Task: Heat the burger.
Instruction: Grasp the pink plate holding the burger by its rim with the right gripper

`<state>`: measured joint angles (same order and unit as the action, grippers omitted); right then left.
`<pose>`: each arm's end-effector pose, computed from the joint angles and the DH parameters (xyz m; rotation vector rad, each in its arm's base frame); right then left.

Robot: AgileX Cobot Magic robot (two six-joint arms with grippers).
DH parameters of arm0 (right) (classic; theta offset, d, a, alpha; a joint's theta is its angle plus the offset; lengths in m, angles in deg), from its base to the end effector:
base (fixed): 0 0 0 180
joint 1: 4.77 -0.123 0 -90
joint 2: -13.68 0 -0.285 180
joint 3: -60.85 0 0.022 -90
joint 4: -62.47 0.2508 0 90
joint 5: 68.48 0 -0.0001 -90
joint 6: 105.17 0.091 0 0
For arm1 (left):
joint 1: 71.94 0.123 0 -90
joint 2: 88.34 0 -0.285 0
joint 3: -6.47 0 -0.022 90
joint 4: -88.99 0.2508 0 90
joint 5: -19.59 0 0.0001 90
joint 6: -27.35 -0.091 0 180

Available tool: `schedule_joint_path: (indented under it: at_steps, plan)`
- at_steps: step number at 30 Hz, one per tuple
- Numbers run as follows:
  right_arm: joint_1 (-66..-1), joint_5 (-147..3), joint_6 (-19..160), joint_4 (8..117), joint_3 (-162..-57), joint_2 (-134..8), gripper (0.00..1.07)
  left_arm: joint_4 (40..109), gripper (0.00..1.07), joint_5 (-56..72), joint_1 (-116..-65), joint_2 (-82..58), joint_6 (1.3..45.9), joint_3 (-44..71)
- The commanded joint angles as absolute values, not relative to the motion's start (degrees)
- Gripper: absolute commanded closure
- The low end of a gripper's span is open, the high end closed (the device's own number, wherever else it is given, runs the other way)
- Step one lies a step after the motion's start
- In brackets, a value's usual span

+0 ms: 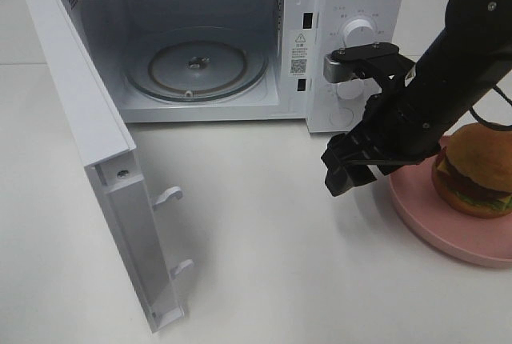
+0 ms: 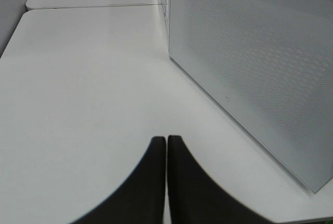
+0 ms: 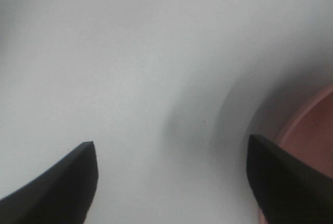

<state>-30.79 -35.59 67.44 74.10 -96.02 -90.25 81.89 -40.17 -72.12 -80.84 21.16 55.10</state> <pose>0.2775 0.1466 0.1813 -0.6016 2.7421 0.2746 -0.0051 -0.0097 0.2789 0.1168 2.0141 -0.0812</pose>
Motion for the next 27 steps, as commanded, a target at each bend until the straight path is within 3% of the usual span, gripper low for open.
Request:
schedule_joint_path:
  at_steps: [1, 10, 27]
  plan:
    - [-30.50, -34.16, 71.45, 71.47, -96.19, -89.97, 0.26, 81.37, 1.06, -39.60, -71.94, -81.81, 21.22, 55.16]
    - [-25.17, -32.21, 76.44, 68.89, -96.19, -90.77, 0.31, 81.37, 1.06, -39.60, -71.94, -81.81, 21.22, 55.16]
    - [-25.17, -37.54, 76.49, 67.97, -96.88, -100.45, 0.31, 81.37, 1.06, -39.60, -71.94, -81.81, 21.22, 55.16]
